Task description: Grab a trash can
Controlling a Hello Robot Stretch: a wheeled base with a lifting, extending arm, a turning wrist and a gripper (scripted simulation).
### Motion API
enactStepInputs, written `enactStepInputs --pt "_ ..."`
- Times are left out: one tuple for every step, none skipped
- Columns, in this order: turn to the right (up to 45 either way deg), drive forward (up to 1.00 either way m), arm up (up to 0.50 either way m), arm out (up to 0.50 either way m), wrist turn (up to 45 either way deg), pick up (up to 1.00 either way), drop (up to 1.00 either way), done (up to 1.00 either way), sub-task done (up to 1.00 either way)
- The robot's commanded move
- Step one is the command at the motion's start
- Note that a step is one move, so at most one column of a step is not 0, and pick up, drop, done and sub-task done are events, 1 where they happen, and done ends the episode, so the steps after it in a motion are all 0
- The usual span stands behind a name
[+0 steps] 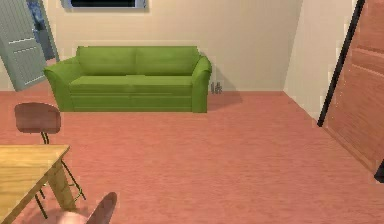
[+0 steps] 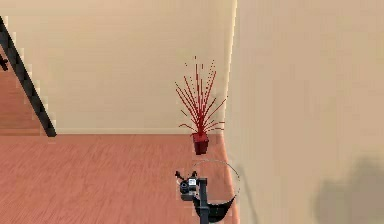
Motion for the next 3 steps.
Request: enactStepInputs --pt "0.0 0.00 0.00 0.00 45.0 0.00 0.00 0.00 0.00" --pt "0.0 0.00 -0.30 0.00 0.0 0.00 0.00 0.00 0.00" --pt "0.0 0.00 0.00 0.00 0.0 1.00 0.00 0.00 0.00"
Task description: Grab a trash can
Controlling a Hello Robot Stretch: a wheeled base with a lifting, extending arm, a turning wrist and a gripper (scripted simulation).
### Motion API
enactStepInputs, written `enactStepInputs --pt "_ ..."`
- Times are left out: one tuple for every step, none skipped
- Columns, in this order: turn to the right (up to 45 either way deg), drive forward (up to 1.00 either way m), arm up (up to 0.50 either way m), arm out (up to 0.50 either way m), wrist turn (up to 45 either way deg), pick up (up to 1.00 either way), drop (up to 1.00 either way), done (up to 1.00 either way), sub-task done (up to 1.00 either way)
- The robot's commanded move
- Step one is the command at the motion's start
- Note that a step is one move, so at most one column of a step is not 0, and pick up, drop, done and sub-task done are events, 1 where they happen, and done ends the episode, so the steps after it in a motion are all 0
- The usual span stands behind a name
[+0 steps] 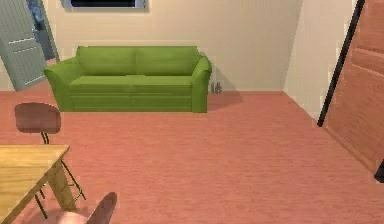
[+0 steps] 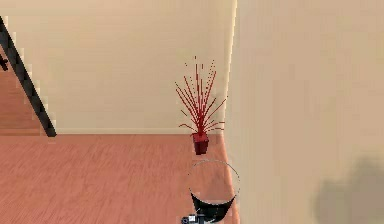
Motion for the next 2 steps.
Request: enactStepInputs --pt "0.0 0.00 0.10 0.00 0.0 0.00 0.00 0.00 0.00" --pt "0.0 0.00 0.00 0.00 0.0 0.00 0.00 1.00 0.00"
